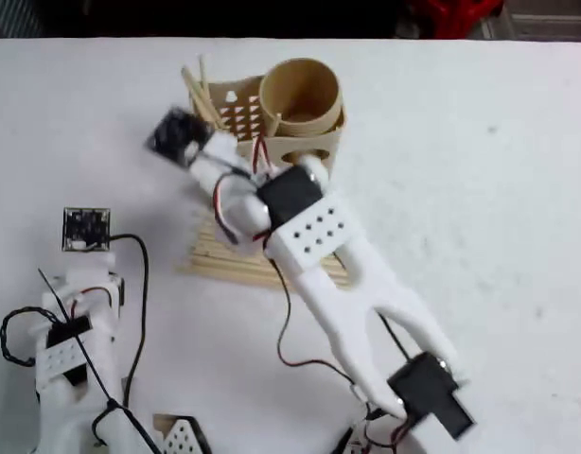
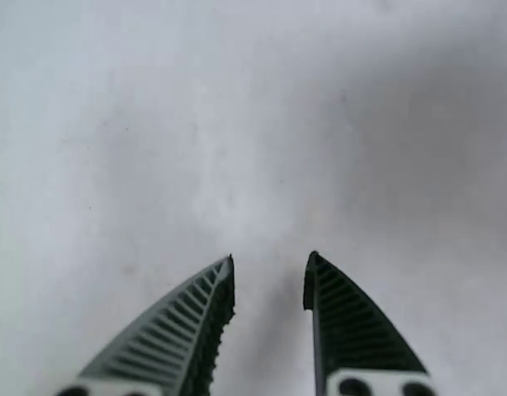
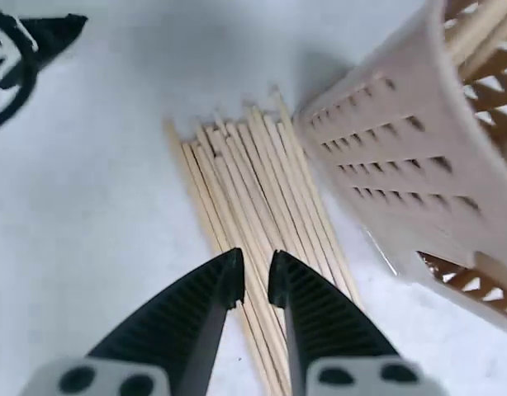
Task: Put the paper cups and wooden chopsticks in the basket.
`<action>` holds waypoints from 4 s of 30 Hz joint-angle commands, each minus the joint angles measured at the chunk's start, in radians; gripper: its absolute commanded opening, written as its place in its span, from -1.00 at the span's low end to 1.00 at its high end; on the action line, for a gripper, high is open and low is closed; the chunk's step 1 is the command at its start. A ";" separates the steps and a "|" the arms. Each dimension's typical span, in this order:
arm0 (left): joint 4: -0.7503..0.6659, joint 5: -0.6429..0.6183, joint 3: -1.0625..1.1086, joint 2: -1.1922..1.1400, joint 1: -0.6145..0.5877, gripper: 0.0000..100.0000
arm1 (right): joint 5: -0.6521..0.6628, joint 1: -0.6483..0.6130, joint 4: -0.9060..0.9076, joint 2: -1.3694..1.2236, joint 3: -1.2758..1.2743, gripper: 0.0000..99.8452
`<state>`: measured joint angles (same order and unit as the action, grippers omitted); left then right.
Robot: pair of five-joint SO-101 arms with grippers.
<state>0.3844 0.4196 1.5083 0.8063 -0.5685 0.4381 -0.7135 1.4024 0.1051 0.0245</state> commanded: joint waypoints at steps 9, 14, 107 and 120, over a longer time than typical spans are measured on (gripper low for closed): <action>-0.011 0.006 -0.006 0.024 -0.001 -0.69 | 0.184 -0.001 -0.506 0.122 -0.641 -0.70; -0.011 0.006 -0.006 0.024 -0.001 -0.69 | 0.190 -0.001 -0.688 0.122 -0.801 -0.70; -0.011 0.006 -0.006 0.024 -0.001 -0.69 | -0.308 0.139 -0.808 -0.295 0.535 -0.97; -0.011 0.006 -0.006 0.024 0.001 -0.69 | -0.304 0.148 -1.150 0.058 -0.230 -0.93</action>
<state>0.3844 0.4196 1.5083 0.8063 -0.5685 0.1450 -0.5738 0.2854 0.0192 -0.0921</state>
